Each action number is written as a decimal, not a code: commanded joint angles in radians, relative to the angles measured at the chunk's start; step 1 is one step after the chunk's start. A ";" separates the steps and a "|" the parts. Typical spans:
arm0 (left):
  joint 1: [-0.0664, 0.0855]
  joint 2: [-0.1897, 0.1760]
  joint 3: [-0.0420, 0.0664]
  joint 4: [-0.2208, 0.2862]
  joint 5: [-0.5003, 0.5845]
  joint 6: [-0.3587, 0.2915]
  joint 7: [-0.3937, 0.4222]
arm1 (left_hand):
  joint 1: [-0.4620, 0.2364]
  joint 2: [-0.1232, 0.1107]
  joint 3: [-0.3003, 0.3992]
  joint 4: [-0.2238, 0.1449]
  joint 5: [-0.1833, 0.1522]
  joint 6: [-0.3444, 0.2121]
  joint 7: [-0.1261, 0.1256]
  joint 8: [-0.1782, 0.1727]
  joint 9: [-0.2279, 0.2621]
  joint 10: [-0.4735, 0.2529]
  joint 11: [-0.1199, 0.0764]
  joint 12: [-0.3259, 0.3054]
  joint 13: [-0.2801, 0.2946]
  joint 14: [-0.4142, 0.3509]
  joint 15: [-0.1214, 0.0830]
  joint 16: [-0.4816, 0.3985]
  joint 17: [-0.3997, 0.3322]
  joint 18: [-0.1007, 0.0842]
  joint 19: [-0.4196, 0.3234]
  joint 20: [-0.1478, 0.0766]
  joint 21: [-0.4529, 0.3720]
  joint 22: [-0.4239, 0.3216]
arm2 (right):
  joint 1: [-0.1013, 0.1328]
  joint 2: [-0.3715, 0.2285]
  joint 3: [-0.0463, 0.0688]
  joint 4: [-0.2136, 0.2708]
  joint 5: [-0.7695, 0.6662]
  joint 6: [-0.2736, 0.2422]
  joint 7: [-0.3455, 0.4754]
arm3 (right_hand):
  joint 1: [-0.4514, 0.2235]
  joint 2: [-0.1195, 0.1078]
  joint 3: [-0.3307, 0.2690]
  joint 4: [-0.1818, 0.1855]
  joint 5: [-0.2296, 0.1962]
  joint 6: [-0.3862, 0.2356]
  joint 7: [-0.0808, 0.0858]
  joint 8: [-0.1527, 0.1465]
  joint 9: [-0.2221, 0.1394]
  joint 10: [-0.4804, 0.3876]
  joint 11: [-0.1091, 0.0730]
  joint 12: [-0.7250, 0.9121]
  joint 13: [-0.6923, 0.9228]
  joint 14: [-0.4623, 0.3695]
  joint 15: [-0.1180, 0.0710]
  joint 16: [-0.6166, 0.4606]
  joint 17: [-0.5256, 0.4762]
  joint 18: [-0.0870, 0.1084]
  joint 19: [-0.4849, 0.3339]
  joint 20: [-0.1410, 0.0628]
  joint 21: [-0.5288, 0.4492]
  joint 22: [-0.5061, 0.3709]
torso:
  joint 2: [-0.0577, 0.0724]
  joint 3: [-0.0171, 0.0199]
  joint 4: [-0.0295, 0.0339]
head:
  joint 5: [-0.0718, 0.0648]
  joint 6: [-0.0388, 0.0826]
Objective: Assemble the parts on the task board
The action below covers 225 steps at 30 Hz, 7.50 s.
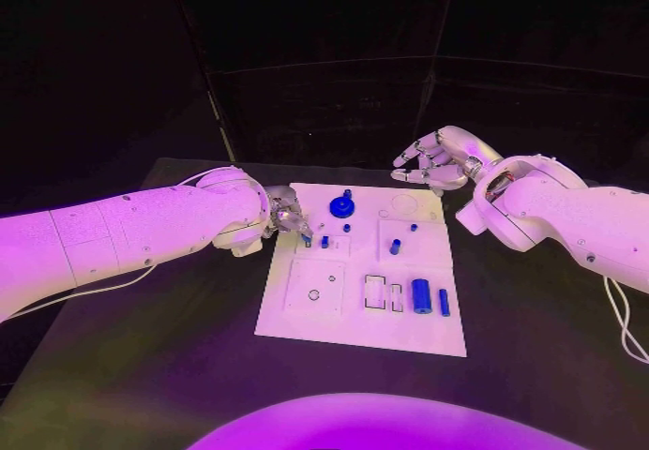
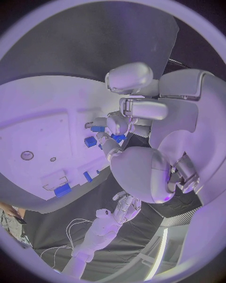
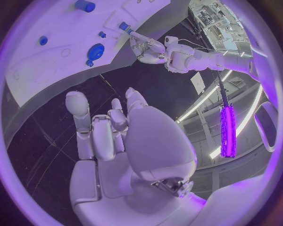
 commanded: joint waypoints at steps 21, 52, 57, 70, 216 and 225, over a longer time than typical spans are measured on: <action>0.001 0.020 -0.001 -0.015 -0.038 0.048 -0.050 | -0.004 0.008 0.073 -0.064 0.008 0.031 -0.024 0.008 0.003 0.008 -0.002 0.007 0.001 0.106 -0.010 0.003 0.263 -0.007 0.006 -0.001 0.001 -0.003 | 0.001 0.003 0.000 -0.001 -0.001 0.010 0.008 | 0.009 0.001 -0.002 0.005 0.007 -0.007 -0.001 0.003 -0.002 -0.007 0.002 0.003 -0.001 0.006 0.003 -0.001 -0.001 0.017 0.004 0.000 -0.005 -0.002 | 0.000 0.0003 0.0004 | -0.003 -0.005; 0.002 0.036 -0.001 -0.026 -0.038 0.105 -0.042 | -0.013 0.003 0.072 -0.060 0.009 0.034 -0.026 0.013 0.006 0.007 -0.003 -0.001 -0.008 0.106 -0.011 0.003 0.263 -0.006 0.004 -0.002 -0.002 -0.007 | 0.000 0.004 0.000 -0.002 -0.001 0.012 0.008 | 0.009 0.000 -0.003 0.007 0.011 -0.007 -0.001 0.004 -0.002 -0.007 0.002 0.003 -0.002 0.006 0.004 -0.002 -0.002 0.017 0.004 0.000 -0.005 -0.002 | 0.000 0.0008 0.0008 | -0.010 -0.007; 0.002 0.040 -0.001 -0.032 -0.038 0.122 -0.042 | -0.026 0.002 0.064 -0.049 0.008 0.037 -0.027 0.017 0.008 0.009 -0.004 -0.004 -0.012 0.106 -0.012 0.003 0.263 -0.006 0.003 -0.003 -0.003 -0.007 | 0.000 0.004 0.000 -0.002 -0.001 0.013 0.008 | 0.009 0.000 -0.003 0.007 0.011 -0.007 -0.001 0.005 -0.002 -0.007 0.002 0.003 -0.002 0.005 0.004 -0.002 -0.003 0.017 0.005 0.000 -0.005 -0.001 | 0.000 0.0007 -0.0002 | -0.012 -0.005; 0.002 0.052 -0.001 -0.049 -0.038 0.144 -0.043 | -0.062 0.000 0.026 -0.008 0.005 0.045 -0.033 0.025 0.012 0.019 -0.009 0.004 0.003 0.106 -0.015 0.003 0.263 -0.006 0.003 -0.006 -0.005 -0.006 | 0.000 0.002 0.000 -0.001 -0.001 0.012 0.006 | 0.009 0.000 -0.003 0.007 0.011 -0.007 -0.001 0.005 -0.002 -0.007 0.002 0.003 -0.002 0.005 0.004 -0.002 -0.003 0.017 0.005 0.000 -0.005 -0.001 | -0.001 0.0014 -0.0004 | -0.013 -0.007; -0.010 0.323 -0.038 -0.396 -0.387 -0.008 0.542 | 0.341 -0.071 -0.304 -0.012 -0.024 0.021 0.059 -0.279 -0.257 -0.224 0.097 -0.928 -0.885 0.020 0.058 -0.217 -0.185 0.038 -0.035 0.057 -0.257 -0.249 | -0.001 0.025 0.000 -0.028 -0.004 -0.001 0.014 | 0.014 -0.001 -0.004 0.013 0.015 -0.013 0.000 0.008 -0.002 -0.017 0.003 -0.001 -0.013 0.004 0.004 -0.003 -0.004 0.017 0.002 0.001 -0.008 -0.005 | 0.000 -0.0003 0.0022 | -0.061 0.009; -0.010 0.328 -0.038 -0.400 -0.387 0.004 0.545 | 0.338 -0.077 -0.300 -0.014 -0.024 0.021 0.059 -0.281 -0.259 -0.221 0.097 -0.932 -0.887 0.020 0.058 -0.218 -0.187 0.038 -0.035 0.056 -0.255 -0.246 | -0.001 0.026 0.000 -0.028 -0.004 0.000 0.014 | 0.014 -0.001 -0.004 0.013 0.015 -0.013 0.000 0.008 -0.002 -0.017 0.003 -0.001 -0.013 0.004 0.004 -0.003 -0.004 0.017 0.002 0.001 -0.008 -0.005 | -0.001 0.0000 0.0017 | -0.061 0.007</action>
